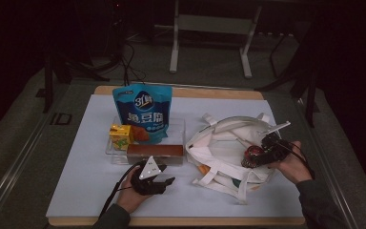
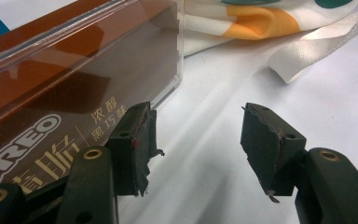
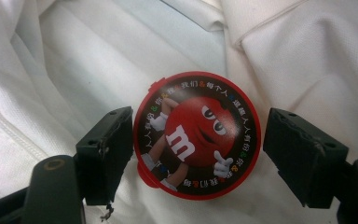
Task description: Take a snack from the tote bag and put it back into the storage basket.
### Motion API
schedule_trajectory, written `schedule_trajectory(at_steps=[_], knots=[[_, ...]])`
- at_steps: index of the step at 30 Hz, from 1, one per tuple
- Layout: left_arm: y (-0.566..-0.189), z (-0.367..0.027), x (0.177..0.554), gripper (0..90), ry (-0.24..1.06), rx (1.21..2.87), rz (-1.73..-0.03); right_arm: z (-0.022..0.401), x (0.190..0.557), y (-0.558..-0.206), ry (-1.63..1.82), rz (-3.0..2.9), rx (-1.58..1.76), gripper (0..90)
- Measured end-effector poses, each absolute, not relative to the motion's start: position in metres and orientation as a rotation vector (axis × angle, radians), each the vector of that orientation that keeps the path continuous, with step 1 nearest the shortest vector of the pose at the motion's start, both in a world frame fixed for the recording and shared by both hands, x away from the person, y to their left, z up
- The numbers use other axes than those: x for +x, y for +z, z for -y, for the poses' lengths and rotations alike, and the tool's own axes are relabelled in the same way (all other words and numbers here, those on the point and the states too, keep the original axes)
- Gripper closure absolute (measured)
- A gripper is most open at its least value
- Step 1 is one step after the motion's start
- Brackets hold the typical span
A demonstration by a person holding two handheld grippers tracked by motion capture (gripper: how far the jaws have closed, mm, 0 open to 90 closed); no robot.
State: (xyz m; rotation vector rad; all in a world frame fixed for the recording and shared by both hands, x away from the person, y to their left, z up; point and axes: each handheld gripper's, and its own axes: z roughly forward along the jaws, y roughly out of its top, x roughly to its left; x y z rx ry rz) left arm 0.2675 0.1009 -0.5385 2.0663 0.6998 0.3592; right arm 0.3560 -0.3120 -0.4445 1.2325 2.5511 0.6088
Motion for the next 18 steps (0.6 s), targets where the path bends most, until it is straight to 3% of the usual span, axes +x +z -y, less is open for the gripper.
schedule_trajectory(at_steps=[18], knots=[[-0.539,-0.101,0.267,43.7,0.36,2.067,-0.699,0.305,0.362,-0.455,0.525,-2.596,1.222,24.1]])
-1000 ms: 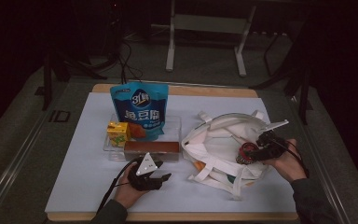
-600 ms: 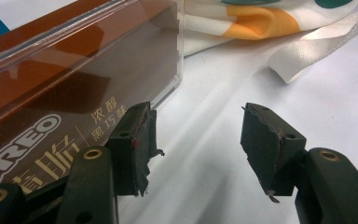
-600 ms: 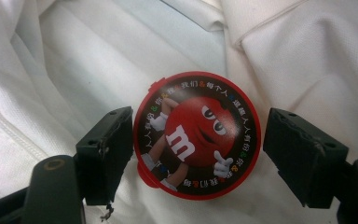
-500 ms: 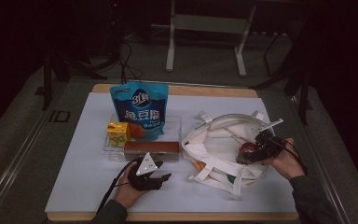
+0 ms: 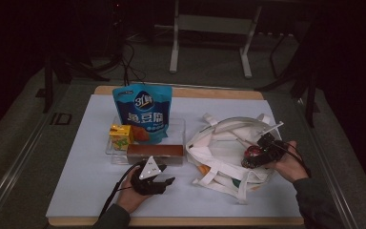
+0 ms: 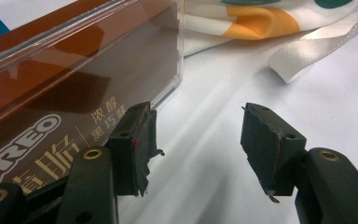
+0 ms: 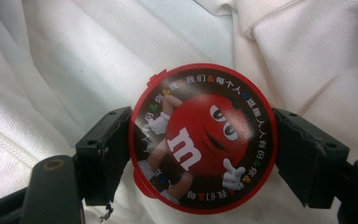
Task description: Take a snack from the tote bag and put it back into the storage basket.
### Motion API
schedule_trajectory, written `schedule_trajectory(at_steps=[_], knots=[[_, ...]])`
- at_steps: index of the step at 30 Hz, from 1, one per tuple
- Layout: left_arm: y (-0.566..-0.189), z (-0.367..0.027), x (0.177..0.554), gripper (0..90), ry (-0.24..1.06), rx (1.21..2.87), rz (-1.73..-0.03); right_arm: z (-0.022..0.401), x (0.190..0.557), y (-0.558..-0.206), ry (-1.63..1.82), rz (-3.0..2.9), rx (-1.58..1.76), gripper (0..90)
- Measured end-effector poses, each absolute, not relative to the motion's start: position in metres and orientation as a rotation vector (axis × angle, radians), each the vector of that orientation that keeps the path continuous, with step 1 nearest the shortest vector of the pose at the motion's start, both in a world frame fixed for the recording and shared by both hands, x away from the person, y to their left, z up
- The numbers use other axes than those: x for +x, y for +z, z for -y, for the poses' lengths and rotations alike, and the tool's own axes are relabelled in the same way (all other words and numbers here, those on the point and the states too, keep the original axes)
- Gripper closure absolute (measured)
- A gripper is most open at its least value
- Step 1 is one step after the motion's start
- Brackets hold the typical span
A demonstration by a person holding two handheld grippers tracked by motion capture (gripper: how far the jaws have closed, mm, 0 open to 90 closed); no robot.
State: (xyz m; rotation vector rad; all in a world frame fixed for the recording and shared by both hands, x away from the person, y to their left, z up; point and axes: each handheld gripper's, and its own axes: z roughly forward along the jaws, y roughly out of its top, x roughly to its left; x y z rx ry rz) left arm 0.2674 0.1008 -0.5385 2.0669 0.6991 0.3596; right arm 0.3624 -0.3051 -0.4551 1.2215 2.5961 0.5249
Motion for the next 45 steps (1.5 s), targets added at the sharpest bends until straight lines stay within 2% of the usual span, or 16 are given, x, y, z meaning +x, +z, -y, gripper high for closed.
schedule_trajectory(at_steps=[45], knots=[[-0.539,-0.101,0.268,43.7,0.357,2.067,-0.7,0.29,0.368,-0.454,0.466,-2.611,1.216,25.4]])
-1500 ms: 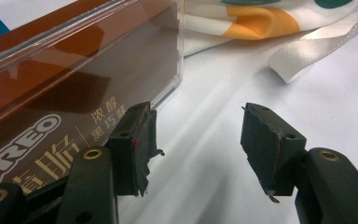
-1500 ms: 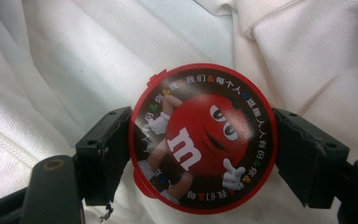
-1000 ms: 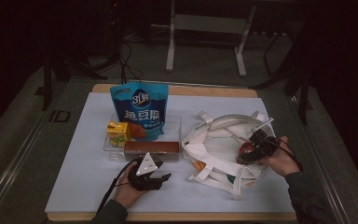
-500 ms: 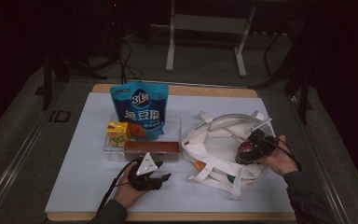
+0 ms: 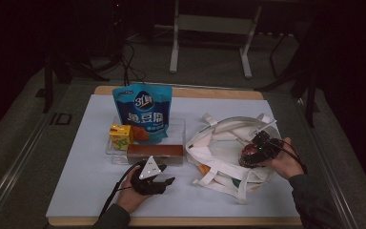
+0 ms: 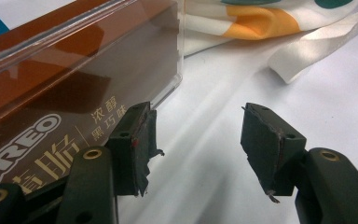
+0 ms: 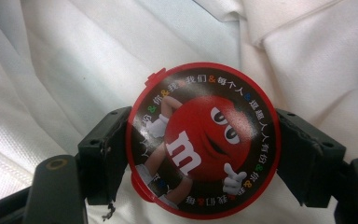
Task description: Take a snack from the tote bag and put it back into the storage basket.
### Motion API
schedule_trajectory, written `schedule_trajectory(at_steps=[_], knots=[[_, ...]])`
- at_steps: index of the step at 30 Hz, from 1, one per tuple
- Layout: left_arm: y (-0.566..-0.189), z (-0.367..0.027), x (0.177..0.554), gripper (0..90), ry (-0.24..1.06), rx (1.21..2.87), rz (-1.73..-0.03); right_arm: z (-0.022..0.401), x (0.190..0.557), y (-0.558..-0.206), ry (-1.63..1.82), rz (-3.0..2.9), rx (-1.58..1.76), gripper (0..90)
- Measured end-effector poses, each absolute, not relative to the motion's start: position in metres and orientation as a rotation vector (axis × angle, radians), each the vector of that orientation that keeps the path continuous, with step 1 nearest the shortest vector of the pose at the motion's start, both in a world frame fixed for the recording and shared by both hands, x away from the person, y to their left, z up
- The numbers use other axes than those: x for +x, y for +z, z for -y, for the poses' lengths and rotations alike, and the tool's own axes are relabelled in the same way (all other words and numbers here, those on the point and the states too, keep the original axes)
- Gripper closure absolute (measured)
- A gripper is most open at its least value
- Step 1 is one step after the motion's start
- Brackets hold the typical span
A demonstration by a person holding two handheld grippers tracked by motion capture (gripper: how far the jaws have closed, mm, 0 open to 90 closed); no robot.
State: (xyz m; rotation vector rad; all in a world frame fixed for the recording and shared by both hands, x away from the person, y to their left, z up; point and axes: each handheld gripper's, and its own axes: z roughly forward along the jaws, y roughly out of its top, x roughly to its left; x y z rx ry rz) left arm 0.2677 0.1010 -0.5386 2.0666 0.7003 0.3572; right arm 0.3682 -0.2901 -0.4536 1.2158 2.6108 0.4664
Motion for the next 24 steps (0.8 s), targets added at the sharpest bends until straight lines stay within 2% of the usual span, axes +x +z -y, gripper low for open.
schedule_trajectory(at_steps=[24], knots=[[-0.539,-0.101,0.268,43.7,0.355,2.068,-0.699,0.279,0.367,-0.442,0.497,-2.623,1.189,25.5]])
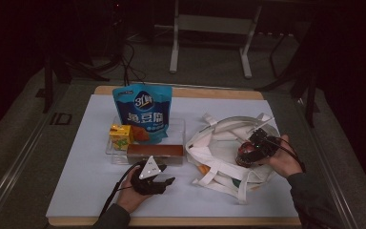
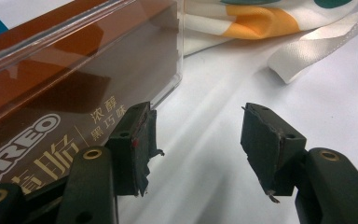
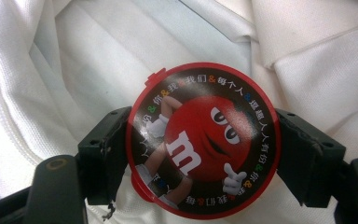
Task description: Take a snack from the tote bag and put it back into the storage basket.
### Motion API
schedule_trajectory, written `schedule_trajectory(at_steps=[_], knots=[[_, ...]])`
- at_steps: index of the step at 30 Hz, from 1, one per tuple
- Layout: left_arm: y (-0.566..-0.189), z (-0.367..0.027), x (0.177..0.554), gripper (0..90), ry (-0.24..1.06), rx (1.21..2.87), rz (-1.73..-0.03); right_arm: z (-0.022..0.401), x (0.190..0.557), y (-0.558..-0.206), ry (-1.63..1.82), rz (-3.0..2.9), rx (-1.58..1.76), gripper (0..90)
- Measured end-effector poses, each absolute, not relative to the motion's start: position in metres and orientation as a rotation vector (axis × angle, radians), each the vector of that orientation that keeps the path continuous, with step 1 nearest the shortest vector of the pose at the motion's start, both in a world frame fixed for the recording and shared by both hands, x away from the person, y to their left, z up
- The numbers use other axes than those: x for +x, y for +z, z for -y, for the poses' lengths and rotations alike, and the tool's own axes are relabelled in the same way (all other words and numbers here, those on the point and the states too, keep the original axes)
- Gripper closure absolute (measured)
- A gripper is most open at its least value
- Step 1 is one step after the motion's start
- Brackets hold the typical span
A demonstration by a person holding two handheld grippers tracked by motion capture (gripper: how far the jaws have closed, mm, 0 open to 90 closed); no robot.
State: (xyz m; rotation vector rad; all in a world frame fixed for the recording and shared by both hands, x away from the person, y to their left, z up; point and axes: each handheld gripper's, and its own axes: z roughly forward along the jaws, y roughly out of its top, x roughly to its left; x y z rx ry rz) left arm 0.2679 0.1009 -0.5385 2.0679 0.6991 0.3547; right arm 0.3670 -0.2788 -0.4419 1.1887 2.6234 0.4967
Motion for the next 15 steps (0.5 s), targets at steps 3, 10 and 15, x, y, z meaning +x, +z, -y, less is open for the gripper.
schedule_trajectory(at_steps=[3,10,15], knots=[[-0.5385,-0.1009,0.2678,43.7,0.355,2.068,-0.698,0.278,0.367,-0.441,0.497,-2.623,1.181,25.5],[-0.5386,-0.1008,0.268,43.7,0.354,2.069,-0.698,0.2749,0.3666,-0.4376,0.512,-2.63,1.172,25.4],[-0.5385,-0.1009,0.268,43.7,0.353,2.07,-0.697,0.2727,0.3658,-0.4347,0.519,-2.634,1.161,25.5]])
